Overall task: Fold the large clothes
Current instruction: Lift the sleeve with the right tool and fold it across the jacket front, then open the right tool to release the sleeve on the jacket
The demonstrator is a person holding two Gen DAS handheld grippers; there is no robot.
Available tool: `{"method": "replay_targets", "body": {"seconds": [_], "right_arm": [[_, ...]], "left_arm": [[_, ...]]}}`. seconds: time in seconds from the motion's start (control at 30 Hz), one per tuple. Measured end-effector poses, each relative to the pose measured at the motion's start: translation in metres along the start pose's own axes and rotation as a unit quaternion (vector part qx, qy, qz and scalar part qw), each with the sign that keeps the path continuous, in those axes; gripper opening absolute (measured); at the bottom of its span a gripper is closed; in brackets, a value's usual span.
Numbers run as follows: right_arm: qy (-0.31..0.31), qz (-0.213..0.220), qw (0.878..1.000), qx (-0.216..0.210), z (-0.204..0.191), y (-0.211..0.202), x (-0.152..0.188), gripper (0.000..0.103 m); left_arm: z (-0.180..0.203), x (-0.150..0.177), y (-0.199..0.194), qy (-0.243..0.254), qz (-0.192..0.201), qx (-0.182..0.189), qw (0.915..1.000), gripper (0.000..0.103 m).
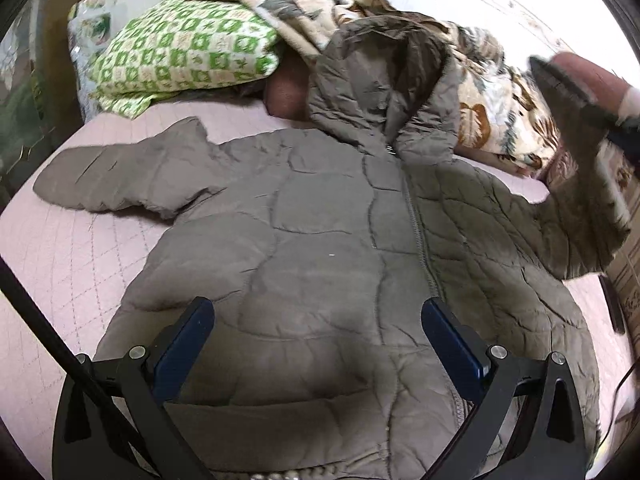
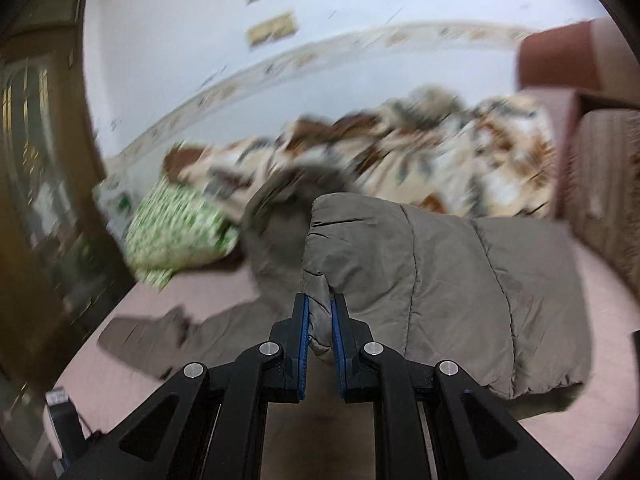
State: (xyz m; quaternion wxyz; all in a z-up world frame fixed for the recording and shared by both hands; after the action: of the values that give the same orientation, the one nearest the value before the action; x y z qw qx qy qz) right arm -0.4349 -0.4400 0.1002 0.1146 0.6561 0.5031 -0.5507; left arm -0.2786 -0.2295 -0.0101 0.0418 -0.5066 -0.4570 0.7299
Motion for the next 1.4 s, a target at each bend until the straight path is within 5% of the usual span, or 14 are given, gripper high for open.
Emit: {"method": "replay_targets", "body": {"seconds": [0.37,0.47,0.57,0.67,0.8,0.93,1.03,1.13,1.33,1.4], "right_arm": [[0.009,-0.138,0.988,-0.064,-0.052,0.096,0.096,0.011],[-0.004,-0.157,0.986,-0.050,-0.053,0.109,0.110,0.011],[0.003,-0.183,0.981,-0.058,-0.054,0.118,0.126,0.016],[0.017,-0.197,0.976,-0.089,-0.059,0.113,0.129,0.034],[0.017,-0.151,0.981,-0.118,-0.064,0.080,0.095,0.038],[0.060,-0.093,0.990,-0.089,-0.030,0.050,0.056,0.042],[0.098,-0.060,0.993,-0.039,0.011,0.028,0.036,0.043],[0.142,-0.050,0.989,0.008,0.054,0.004,0.026,0.043],[0.230,-0.025,0.970,0.072,0.133,-0.039,0.029,0.043],[0.254,-0.020,0.961,0.104,0.160,-0.045,0.032,0.043]], "left_arm": [[-0.014,0.001,0.006,-0.012,-0.008,-0.010,0.9998,0.103],[-0.016,-0.001,0.009,-0.015,-0.011,-0.011,0.9998,0.103],[-0.016,-0.004,0.011,-0.020,-0.011,-0.012,0.9997,0.103],[-0.014,-0.008,0.012,-0.018,-0.007,-0.012,0.9997,0.103],[-0.010,-0.016,0.012,-0.021,0.001,0.000,0.9998,0.103],[-0.002,-0.027,0.026,-0.059,-0.018,0.052,0.9967,0.103],[0.011,-0.024,0.049,-0.108,-0.065,0.116,0.9853,0.103],[0.028,-0.018,0.068,-0.147,-0.095,0.162,0.9711,0.103],[0.043,-0.034,0.092,-0.151,-0.079,0.164,0.9716,0.103],[0.046,-0.038,0.100,-0.132,-0.076,0.144,0.9778,0.080]]}}
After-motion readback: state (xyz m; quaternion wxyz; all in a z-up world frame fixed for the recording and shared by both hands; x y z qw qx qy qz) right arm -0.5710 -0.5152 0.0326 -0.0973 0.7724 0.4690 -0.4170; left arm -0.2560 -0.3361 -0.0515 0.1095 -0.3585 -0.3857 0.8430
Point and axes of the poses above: each gripper's, at about its wrist camera, not at the fingertips, and y roughly the way its jaws point, z to its right, x to its underside, the point moved 10 cm from there along y, roughly the way its jaws point, and after that the axes turned 5 degrees about y, right-handed, at the moved point
